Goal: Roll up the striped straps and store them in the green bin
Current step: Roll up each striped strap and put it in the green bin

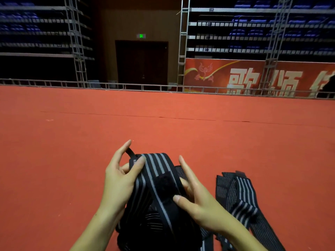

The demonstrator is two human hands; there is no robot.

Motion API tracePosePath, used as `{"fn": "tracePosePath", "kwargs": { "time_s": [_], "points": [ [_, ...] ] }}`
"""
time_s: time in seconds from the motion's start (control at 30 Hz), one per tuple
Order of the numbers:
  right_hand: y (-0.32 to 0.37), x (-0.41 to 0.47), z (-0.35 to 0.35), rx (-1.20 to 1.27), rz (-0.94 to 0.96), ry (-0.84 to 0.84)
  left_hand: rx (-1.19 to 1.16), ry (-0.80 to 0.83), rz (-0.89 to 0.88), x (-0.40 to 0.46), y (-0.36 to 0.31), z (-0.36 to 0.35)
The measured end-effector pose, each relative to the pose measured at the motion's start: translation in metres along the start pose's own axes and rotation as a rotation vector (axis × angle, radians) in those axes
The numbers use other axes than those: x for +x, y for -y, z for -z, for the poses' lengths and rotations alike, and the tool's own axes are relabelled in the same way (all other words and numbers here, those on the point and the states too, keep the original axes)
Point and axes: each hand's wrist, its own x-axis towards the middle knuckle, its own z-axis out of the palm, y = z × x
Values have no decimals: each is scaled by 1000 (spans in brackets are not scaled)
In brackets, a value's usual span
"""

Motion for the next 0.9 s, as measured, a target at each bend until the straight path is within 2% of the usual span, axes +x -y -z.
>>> {"fn": "tracePosePath", "kwargs": {
  "time_s": [0.13,0.33,0.47,0.6,0.7,0.9],
  "points": [
    [5,-2,-4,-62,-14,42,89,45,-83,0,0,1],
    [28,31,3,45,70,-328,193,222,-164,-5,0,1],
    [30,42,6,10,116,-432,218,275,-176,-6,-3,2],
    [23,40,9,-2,128,-405,160,192,-172,-4,-5,5],
    [19,38,6,103,95,-350,127,119,-160,-2,-6,5],
    [18,28,1,123,55,-256,159,133,-174,-1,-6,2]
  ]
}}
